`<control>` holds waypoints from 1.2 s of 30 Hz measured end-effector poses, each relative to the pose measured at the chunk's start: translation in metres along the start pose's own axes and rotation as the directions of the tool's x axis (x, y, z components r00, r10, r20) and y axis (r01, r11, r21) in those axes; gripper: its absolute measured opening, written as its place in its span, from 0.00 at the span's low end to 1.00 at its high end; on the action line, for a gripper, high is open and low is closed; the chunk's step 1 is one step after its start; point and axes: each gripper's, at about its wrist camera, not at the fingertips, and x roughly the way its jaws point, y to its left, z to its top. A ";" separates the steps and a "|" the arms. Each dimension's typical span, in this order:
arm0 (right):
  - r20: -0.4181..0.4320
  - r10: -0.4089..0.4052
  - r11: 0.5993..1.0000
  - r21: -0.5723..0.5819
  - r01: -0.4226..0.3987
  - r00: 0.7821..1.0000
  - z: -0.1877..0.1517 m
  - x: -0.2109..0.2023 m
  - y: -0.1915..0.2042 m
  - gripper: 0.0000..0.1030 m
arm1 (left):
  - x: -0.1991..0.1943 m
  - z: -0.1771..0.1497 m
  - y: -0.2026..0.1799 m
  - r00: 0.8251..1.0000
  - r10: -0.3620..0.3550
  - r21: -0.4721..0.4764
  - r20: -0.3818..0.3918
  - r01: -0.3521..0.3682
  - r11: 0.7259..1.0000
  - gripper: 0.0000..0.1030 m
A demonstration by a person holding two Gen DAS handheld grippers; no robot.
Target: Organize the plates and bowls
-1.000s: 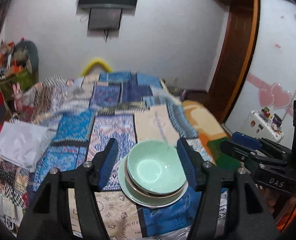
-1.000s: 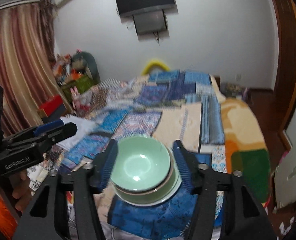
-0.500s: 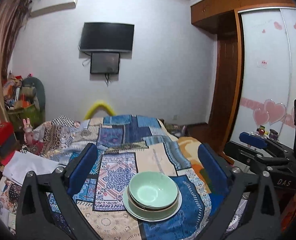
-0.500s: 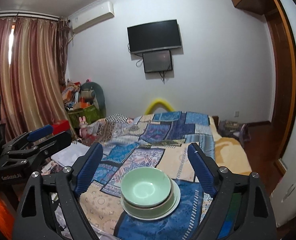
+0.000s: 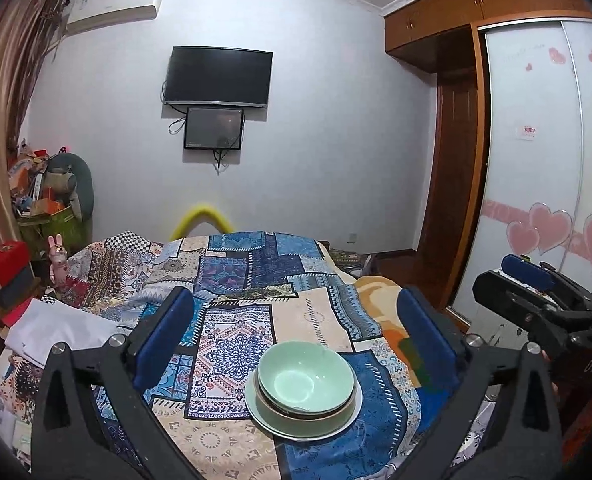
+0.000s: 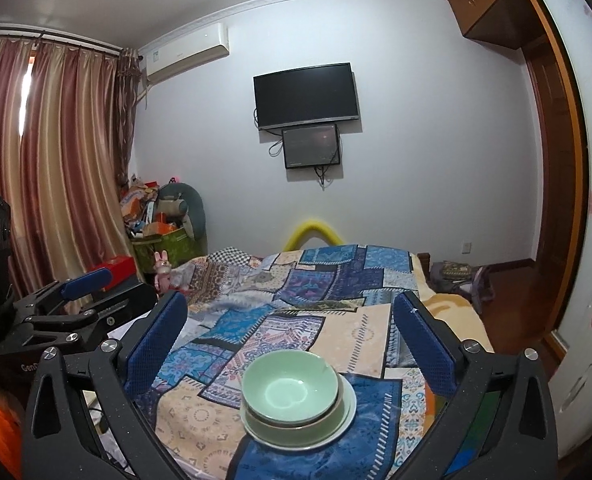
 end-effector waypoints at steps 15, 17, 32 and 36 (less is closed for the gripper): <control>-0.015 0.006 1.000 0.010 -0.006 1.000 -0.001 -0.001 -0.001 1.00 | -0.001 -0.004 -0.004 1.000 -0.006 0.012 0.007 0.006 1.000 1.00; -0.016 0.007 1.000 0.011 -0.006 1.000 -0.001 -0.001 -0.002 1.00 | -0.001 -0.004 -0.003 1.000 -0.005 0.013 0.007 0.005 1.000 1.00; -0.017 0.010 1.000 0.013 -0.009 1.000 -0.001 0.001 -0.001 1.00 | 0.000 -0.005 -0.003 1.000 -0.007 0.015 0.006 0.006 1.000 1.00; -0.013 0.010 1.000 0.017 -0.010 1.000 -0.001 0.000 -0.001 1.00 | 0.001 -0.004 -0.003 1.000 -0.006 0.019 0.004 0.006 1.000 1.00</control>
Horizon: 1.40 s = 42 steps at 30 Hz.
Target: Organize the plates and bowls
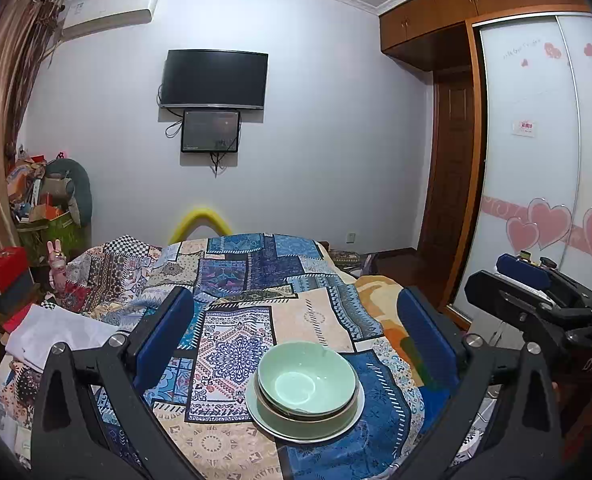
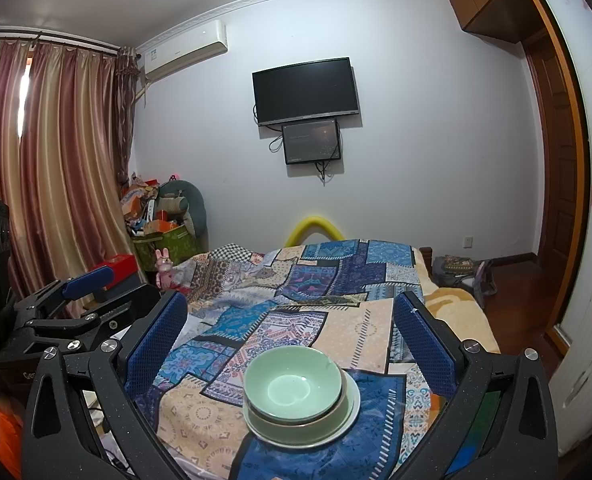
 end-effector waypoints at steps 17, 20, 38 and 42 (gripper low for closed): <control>-0.004 0.000 1.000 -0.005 0.000 1.000 -0.003 0.000 0.000 1.00 | 0.002 0.000 0.000 1.000 -0.009 -0.007 -0.006 0.009 1.000 1.00; -0.005 -0.001 1.000 0.002 0.001 1.000 -0.003 0.000 -0.002 1.00 | 0.003 0.001 0.000 1.000 -0.019 -0.004 -0.012 0.019 1.000 1.00; -0.020 0.000 0.999 0.036 0.001 1.000 -0.003 0.007 -0.015 1.00 | 0.005 -0.002 -0.005 1.000 -0.028 0.012 -0.011 0.028 1.000 1.00; -0.024 -0.002 0.999 0.038 0.003 1.000 -0.003 0.009 -0.018 1.00 | 0.006 -0.001 -0.003 1.000 -0.030 0.002 -0.004 0.030 1.000 1.00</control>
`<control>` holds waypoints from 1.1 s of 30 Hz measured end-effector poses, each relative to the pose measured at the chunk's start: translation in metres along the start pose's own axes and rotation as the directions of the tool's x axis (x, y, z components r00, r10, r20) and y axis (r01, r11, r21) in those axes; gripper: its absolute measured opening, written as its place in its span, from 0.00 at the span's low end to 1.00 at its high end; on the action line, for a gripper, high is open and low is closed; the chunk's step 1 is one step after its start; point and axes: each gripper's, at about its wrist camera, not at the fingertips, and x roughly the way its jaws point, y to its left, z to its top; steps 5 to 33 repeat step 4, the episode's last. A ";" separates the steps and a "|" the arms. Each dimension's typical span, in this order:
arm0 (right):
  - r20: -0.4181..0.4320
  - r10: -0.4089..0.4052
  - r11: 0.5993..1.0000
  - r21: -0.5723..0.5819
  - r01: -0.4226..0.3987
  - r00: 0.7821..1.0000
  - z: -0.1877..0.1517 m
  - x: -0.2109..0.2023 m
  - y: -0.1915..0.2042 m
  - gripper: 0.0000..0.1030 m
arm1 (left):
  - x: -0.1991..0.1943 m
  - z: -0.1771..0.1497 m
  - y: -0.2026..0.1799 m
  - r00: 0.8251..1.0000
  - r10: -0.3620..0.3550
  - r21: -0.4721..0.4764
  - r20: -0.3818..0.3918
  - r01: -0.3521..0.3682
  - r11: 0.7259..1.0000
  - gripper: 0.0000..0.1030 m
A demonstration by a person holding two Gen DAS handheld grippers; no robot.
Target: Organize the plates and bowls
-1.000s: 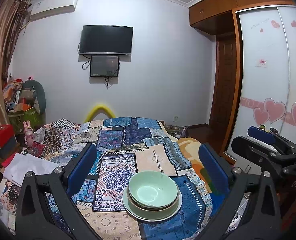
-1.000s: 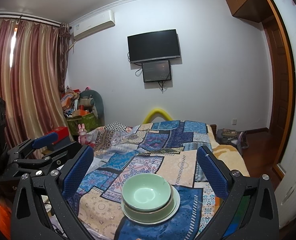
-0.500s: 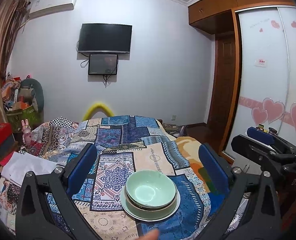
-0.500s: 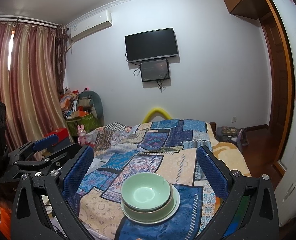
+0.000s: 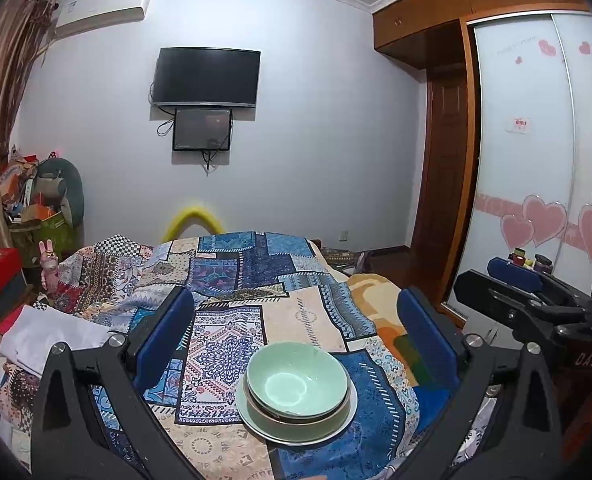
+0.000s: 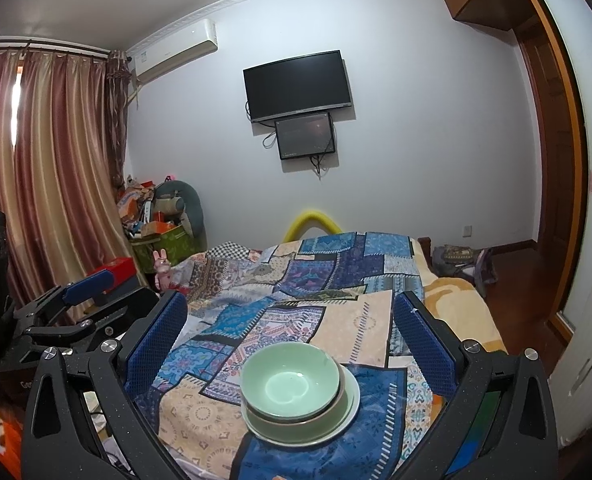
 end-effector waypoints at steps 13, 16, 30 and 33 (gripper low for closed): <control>-0.004 -0.001 1.000 0.002 0.001 1.000 -0.001 0.003 -0.002 1.00 | 0.003 0.000 0.003 1.000 -0.007 -0.009 -0.008 0.007 1.000 1.00; -0.004 -0.001 1.000 0.002 0.001 1.000 -0.001 0.003 -0.002 1.00 | 0.003 0.000 0.003 1.000 -0.007 -0.009 -0.008 0.007 1.000 1.00; -0.004 -0.001 1.000 0.002 0.001 1.000 -0.001 0.003 -0.002 1.00 | 0.003 0.000 0.003 1.000 -0.007 -0.009 -0.008 0.007 1.000 1.00; -0.004 -0.001 1.000 0.002 0.001 1.000 -0.001 0.003 -0.002 1.00 | 0.003 0.000 0.003 1.000 -0.007 -0.009 -0.008 0.007 1.000 1.00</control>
